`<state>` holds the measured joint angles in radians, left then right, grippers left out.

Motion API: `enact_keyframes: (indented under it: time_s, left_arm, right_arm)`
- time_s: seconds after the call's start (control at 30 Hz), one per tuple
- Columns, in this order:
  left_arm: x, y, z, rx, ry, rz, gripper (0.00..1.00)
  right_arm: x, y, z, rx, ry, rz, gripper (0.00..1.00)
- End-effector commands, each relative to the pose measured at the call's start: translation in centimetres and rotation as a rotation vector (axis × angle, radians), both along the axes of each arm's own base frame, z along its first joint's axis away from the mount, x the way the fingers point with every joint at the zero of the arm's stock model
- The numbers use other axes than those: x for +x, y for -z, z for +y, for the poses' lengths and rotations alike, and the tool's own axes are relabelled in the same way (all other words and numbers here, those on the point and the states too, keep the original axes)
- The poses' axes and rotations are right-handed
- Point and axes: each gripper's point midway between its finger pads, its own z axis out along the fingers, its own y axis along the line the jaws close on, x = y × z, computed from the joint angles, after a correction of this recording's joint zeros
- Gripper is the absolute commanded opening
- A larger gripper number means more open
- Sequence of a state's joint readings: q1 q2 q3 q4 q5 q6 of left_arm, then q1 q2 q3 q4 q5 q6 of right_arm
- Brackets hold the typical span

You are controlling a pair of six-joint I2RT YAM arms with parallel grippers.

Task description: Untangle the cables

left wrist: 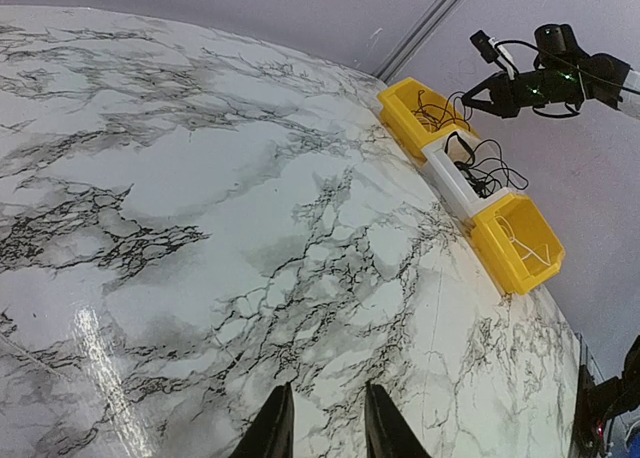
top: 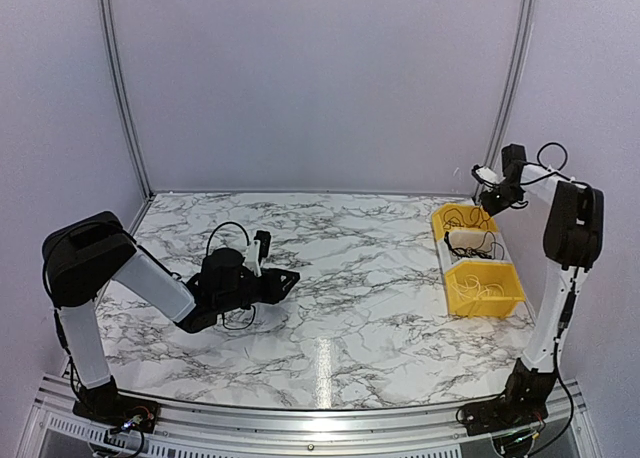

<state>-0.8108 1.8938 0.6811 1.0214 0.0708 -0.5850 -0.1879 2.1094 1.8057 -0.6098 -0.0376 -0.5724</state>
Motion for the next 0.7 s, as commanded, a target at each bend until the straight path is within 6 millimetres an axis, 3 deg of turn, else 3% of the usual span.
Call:
enact_keyframes:
  time_s: [0.0,0.2,0.4,0.57,0.67]
  left_arm:
    - [-0.2,-0.2,-0.1,-0.016,0.008,-0.004,0.25]
    - [-0.2,-0.2,-0.1,-0.015,0.009,-0.004,0.26]
    - [-0.1,-0.6,-0.3,-0.023,0.014,-0.01,0.27]
    - [0.0,-2.4,0.2,-0.027,-0.002,-0.039,0.31]
    - [0.4,-3.3,0.7,0.007,-0.021,-0.015,0.37]
  right_arm:
    - [0.3,-0.8,0.6,-0.019,0.001,0.007,0.14]
    - [-0.8,-1.9,0.0,-0.055,0.026,0.013,0.35]
    - [-1.4,-5.2,0.5,-0.037,0.023,-0.04,0.39]
    - [-3.1,-9.0,3.0,0.086,-0.017,-0.109,0.4]
    - [-5.5,-10.9,6.0,0.207,-0.104,-0.161,0.41]
